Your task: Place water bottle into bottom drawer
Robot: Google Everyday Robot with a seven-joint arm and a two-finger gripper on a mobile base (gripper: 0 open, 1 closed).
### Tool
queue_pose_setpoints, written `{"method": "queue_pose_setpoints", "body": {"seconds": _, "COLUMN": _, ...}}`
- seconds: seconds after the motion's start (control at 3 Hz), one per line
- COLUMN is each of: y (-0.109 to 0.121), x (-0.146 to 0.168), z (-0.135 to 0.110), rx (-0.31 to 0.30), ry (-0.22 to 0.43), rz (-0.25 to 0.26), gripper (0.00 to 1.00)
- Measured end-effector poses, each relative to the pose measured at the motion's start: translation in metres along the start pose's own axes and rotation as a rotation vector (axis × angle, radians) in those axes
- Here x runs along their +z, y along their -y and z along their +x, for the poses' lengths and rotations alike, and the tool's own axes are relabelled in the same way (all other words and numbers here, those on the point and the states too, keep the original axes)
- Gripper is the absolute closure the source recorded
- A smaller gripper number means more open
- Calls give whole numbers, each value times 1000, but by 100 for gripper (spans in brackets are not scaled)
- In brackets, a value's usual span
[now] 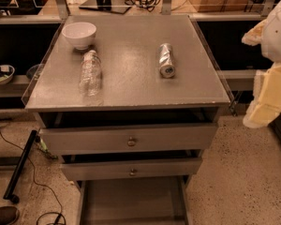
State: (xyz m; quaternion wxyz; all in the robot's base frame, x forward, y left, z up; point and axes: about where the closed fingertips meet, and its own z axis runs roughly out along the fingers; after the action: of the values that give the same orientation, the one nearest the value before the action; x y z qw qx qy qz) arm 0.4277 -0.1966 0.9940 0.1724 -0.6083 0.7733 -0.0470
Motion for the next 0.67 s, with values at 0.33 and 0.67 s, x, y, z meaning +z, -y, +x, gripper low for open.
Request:
{"method": "queue_pose_setpoints", "body": {"seconds": 0.33, "y": -21, "x": 8, "z": -20, "rx": -33, "ry": -30, "rz": -13, "gripper": 0}}
{"method": "queue_pose_setpoints", "body": {"seconds": 0.67, "y": -21, "x": 8, "z": -20, "rx": -33, "ry": -30, "rz": -13, "gripper": 0}}
